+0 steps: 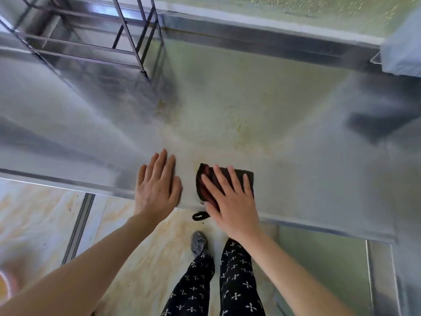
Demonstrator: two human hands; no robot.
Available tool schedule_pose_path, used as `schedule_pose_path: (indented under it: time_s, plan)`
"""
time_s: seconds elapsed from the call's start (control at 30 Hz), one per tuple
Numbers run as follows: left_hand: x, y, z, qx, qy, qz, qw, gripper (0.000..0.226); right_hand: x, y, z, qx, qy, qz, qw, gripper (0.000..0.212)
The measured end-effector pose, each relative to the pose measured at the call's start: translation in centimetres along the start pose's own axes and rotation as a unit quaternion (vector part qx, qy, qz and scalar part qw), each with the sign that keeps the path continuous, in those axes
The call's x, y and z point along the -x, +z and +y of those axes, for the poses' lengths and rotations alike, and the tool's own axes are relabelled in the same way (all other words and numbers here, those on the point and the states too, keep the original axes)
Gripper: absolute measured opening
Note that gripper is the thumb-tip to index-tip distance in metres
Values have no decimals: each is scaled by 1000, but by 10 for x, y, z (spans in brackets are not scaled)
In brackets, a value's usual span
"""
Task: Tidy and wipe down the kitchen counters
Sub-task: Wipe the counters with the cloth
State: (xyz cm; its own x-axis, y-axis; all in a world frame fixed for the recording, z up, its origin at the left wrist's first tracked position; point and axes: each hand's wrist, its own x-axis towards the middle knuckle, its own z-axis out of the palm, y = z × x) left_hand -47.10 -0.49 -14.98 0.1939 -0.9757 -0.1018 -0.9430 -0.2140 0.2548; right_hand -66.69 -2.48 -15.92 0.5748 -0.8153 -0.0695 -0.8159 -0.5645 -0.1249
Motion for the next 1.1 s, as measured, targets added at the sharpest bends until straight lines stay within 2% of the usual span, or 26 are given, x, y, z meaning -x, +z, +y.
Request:
schedule_pose_path:
  time_s: [0.03,0.07,0.13,0.17,0.2,0.23,0.27,0.33,0.37,0.4,0.43,0.47,0.53,0.6,0.67,0.73,0.8,0.83,0.87,0.9,0.93,1.0,1.07,1.1]
  plan:
    - [0,1,1,0,-1,0,1000,56,-2,0,11,21,-23,-6,999,57]
    - [-1,1,1,0,-2,1,1000,56,-4,0,21,29,-4,-8,1000,57]
    - [-1,4,0,-4,-2,-1,1000,56,-13,-2,32,-3,155,15,988,56]
    - [-1,5,-1,-8,-3,-4,1000,55,-19,-2,28,-27,245,35,969,55]
    - [-1,6,-1,-11,-4,-4,1000,55,-25,-3,18,-40,299,47,952,56]
    - [-1,7,0,-14,-6,-4,1000,54,-30,-3,5,-43,300,51,951,56]
    - [-1,7,1,-15,-10,-4,1000,54,-33,-3,-8,-40,249,50,966,56]
    - [-2,7,2,-17,-14,-5,1000,53,-32,2,-23,-23,71,29,997,57]
    - [-2,7,1,-19,-13,-7,1000,53,-32,3,-22,-18,-7,13,1000,58]
    - [-2,7,1,-20,-11,-9,1000,53,-35,0,-14,-13,-54,-5,998,58]
    - [-2,7,1,-19,-10,-10,1000,53,-40,-1,-2,-3,-63,-13,998,58]
    - [-2,7,1,-18,-10,-11,1000,53,-46,-3,12,7,-34,-9,999,58]
    - [-2,7,1,-18,-9,-16,1000,53,-59,-10,44,4,103,16,995,55]
    - [-2,5,3,-18,-10,-14,1000,53,-69,-15,69,-31,243,39,969,54]
    - [-7,1,8,-11,-15,-9,1000,53,-72,-15,67,-45,303,45,951,53]
    - [-18,-4,21,2,-7,-3,1000,55,-65,-13,50,-29,240,47,969,54]
    - [-34,-8,41,19,12,1,1000,57,-49,-11,40,-4,70,10,998,57]
    - [-42,-8,51,28,19,-1,999,58,-42,-11,45,7,-15,-16,1000,58]
    - [-51,-8,60,35,23,-4,999,58,-41,-14,56,15,-67,-33,997,59]
    - [-58,-6,67,38,25,-6,999,57,-44,-16,72,21,-72,-39,996,59]
    - [-66,-3,71,35,26,-10,999,56,-48,-17,87,25,-30,-34,999,59]
    - [-80,4,73,24,23,-19,999,56,-62,-22,116,5,140,-3,990,57]
    - [-92,10,69,17,5,-25,1000,58,-78,-24,132,-45,309,28,950,54]
    - [-96,13,68,11,-2,-28,1000,59,-84,-24,132,-60,357,36,931,53]
